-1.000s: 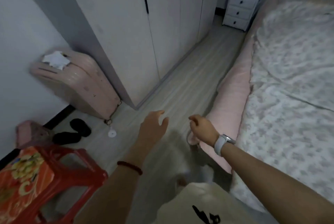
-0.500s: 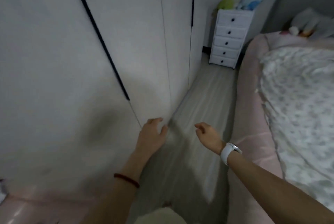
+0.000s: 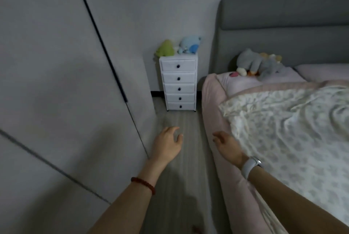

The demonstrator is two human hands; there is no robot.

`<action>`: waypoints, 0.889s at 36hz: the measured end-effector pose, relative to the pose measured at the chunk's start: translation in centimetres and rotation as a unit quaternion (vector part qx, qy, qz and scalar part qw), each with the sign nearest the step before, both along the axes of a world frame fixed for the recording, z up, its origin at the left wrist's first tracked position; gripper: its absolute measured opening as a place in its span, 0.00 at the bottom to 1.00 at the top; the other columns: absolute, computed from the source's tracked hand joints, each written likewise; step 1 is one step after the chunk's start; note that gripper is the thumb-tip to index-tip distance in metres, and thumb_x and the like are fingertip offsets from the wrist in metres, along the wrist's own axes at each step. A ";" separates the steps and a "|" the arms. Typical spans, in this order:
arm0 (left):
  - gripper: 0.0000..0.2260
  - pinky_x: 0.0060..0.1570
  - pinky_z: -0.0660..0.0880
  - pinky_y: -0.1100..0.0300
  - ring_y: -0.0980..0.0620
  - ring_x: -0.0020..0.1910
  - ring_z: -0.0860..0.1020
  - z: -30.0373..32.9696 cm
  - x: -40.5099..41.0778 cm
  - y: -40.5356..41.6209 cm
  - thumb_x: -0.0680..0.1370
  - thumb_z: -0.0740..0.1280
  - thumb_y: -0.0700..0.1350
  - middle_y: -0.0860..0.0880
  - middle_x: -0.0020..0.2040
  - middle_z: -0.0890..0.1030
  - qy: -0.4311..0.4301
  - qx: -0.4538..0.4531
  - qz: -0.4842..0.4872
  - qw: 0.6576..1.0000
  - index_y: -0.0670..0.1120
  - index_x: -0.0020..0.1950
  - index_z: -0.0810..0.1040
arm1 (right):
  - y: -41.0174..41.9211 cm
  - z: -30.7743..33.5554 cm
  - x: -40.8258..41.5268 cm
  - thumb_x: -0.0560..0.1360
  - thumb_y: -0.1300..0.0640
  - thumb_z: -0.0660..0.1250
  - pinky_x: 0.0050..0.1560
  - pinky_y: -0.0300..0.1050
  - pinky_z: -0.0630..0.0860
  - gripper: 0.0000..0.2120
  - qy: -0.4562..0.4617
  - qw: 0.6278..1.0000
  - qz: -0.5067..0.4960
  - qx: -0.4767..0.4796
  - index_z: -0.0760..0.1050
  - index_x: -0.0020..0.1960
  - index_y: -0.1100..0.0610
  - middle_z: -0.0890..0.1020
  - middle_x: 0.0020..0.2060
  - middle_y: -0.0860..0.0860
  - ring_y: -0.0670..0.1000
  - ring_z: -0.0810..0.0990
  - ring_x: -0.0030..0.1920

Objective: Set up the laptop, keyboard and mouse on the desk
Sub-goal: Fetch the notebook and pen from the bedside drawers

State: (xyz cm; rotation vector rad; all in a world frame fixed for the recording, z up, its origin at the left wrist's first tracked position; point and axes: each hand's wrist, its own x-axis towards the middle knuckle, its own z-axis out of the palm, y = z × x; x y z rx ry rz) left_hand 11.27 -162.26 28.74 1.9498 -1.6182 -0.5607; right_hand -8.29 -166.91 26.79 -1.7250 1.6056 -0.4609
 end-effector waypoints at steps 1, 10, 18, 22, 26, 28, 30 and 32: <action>0.16 0.62 0.69 0.55 0.45 0.62 0.73 0.4 0.3 -2.3 0.78 0.61 0.46 0.42 0.64 0.74 0.004 0.000 -0.002 1.000 0.43 0.65 0.72 | -2.4 0.3 0.3 0.78 0.58 0.58 0.44 0.36 0.68 0.15 0.005 1.000 0.001 -0.004 0.72 0.63 0.56 0.81 0.51 0.55 0.54 0.78 0.46; 0.16 0.62 0.70 0.51 0.44 0.61 0.74 1.0 7.4 -23.0 0.77 0.63 0.46 0.41 0.62 0.76 0.009 -0.008 0.035 0.999 0.42 0.63 0.74 | -25.2 1.2 6.7 0.77 0.60 0.57 0.46 0.35 0.66 0.14 -0.012 0.999 0.037 0.001 0.73 0.60 0.61 0.80 0.53 0.59 0.57 0.79 0.54; 0.16 0.55 0.69 0.60 0.46 0.58 0.75 -2.3 13.3 -43.1 0.77 0.63 0.46 0.43 0.62 0.76 0.013 0.018 0.040 0.999 0.44 0.63 0.73 | -44.3 -2.0 12.2 0.77 0.63 0.57 0.39 0.32 0.64 0.14 -0.056 0.998 0.017 0.024 0.73 0.61 0.64 0.79 0.55 0.60 0.53 0.76 0.50; 0.16 0.57 0.67 0.61 0.46 0.60 0.73 -4.1 16.0 -53.3 0.78 0.62 0.44 0.42 0.63 0.74 0.021 0.039 0.039 0.998 0.42 0.64 0.71 | -54.2 -3.5 15.2 0.78 0.61 0.56 0.40 0.32 0.70 0.14 -0.103 0.991 -0.034 0.074 0.72 0.61 0.63 0.80 0.51 0.57 0.52 0.77 0.50; 0.16 0.58 0.70 0.57 0.45 0.59 0.73 -5.3 17.5 -60.7 0.78 0.62 0.44 0.42 0.63 0.72 0.026 0.076 0.032 0.996 0.42 0.65 0.70 | -62.3 -4.6 17.9 0.77 0.62 0.56 0.55 0.49 0.75 0.11 -0.164 0.973 -0.086 0.139 0.72 0.57 0.62 0.81 0.52 0.61 0.55 0.78 0.50; 0.16 0.58 0.71 0.54 0.45 0.58 0.73 -6.2 18.7 -64.0 0.78 0.62 0.44 0.42 0.63 0.72 0.018 0.095 0.028 0.995 0.42 0.65 0.70 | -66.2 -5.9 19.6 0.77 0.62 0.57 0.51 0.48 0.76 0.06 -0.201 0.957 -0.114 0.177 0.72 0.49 0.58 0.80 0.53 0.62 0.57 0.78 0.49; 0.16 0.60 0.71 0.51 0.45 0.59 0.72 -7.0 20.0 -66.9 0.78 0.61 0.44 0.42 0.63 0.71 0.014 0.108 0.035 0.993 0.42 0.65 0.70 | -69.5 -7.1 21.3 0.78 0.62 0.56 0.42 0.43 0.75 0.07 -0.249 0.932 -0.147 0.220 0.72 0.45 0.57 0.80 0.53 0.63 0.54 0.78 0.43; 0.17 0.62 0.69 0.52 0.45 0.61 0.71 -8.1 21.5 -70.1 0.78 0.61 0.44 0.42 0.64 0.71 0.009 0.114 0.040 0.993 0.42 0.66 0.70 | -73.1 -8.4 23.1 0.78 0.62 0.57 0.41 0.42 0.75 0.06 -0.303 0.891 -0.191 0.278 0.72 0.47 0.60 0.79 0.53 0.62 0.52 0.78 0.40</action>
